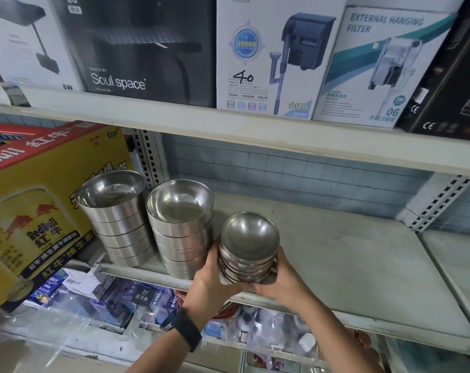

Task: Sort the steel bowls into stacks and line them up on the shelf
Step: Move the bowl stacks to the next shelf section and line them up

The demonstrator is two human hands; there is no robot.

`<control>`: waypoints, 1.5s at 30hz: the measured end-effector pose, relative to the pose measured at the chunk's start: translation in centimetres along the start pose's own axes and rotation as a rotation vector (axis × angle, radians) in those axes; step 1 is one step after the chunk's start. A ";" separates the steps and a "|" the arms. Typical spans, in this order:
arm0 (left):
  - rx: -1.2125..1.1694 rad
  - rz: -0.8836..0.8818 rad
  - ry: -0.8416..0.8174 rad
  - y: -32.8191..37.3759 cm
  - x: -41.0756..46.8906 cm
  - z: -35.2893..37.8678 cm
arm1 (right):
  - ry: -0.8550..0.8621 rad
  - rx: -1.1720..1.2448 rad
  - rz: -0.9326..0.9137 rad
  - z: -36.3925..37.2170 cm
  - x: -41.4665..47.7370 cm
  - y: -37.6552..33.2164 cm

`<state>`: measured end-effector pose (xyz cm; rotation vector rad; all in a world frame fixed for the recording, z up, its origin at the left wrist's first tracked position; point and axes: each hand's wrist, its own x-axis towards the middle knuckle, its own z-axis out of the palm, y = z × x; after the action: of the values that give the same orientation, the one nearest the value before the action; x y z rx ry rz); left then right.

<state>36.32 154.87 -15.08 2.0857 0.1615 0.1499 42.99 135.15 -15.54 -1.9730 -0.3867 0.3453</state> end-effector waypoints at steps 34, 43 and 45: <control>0.650 -0.148 0.013 5.2 -4.9 0.9 | -0.097 -0.636 -0.043 -9.7 -4.5 -0.2; 0.766 0.062 -0.107 12.5 -6.0 7.3 | 0.011 -0.871 -0.171 -18.6 -9.0 0.1; 0.794 0.127 -0.081 14.3 -5.8 9.2 | 0.027 -0.893 -0.152 -20.2 -10.2 0.5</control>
<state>32.98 138.94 -7.50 2.8905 0.0365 0.0815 42.00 114.20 -7.02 -2.7839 -0.7594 0.0312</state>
